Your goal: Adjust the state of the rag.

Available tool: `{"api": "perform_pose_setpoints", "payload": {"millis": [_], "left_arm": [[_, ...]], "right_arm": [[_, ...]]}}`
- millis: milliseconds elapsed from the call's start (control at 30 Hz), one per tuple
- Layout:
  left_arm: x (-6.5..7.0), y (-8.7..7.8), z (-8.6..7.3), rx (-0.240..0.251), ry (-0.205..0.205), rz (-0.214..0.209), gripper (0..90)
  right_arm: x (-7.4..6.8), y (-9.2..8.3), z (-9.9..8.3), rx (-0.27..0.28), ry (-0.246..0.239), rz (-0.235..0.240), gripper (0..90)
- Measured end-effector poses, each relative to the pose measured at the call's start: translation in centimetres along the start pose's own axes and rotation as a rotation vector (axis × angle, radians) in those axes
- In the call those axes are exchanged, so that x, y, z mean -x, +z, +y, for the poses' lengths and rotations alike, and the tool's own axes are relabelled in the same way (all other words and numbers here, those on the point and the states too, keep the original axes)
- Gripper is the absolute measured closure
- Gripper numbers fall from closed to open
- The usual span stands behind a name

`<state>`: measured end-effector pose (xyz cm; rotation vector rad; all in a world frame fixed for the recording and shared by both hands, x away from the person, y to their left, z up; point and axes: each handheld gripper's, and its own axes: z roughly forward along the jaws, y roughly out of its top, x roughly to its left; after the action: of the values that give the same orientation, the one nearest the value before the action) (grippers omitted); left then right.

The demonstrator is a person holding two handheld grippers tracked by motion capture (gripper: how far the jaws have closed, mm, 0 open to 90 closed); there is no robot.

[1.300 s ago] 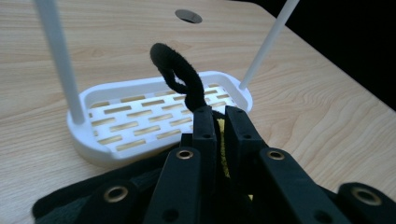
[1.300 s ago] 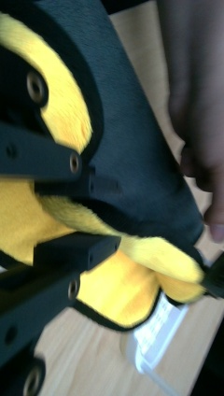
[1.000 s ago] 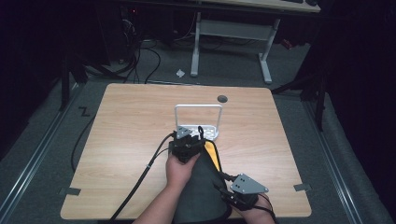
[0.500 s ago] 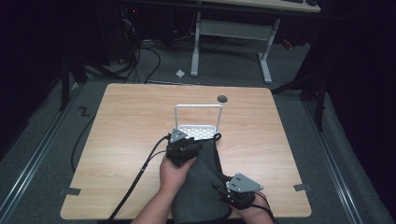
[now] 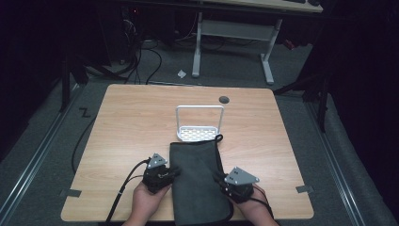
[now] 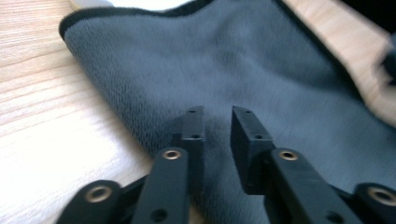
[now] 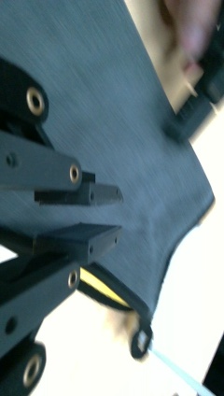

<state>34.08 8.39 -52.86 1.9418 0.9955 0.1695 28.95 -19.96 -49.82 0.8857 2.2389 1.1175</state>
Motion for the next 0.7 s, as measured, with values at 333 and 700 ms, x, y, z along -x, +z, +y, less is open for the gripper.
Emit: {"api": "perform_pose_setpoints", "payload": {"millis": [333, 700], "left_arm": [[-0.4, 0.6, 0.1, -0.045, 0.005, -0.007, 75.7], [-1.0, 0.4, -0.4, -0.048, 0.002, -0.018, 76.3]], "right_arm": [[4.8, 7.2, 0.7, -0.189, 0.095, -0.078, 84.5], [5.0, 6.9, -0.3, -0.15, 0.096, -0.074, 84.0]]}}
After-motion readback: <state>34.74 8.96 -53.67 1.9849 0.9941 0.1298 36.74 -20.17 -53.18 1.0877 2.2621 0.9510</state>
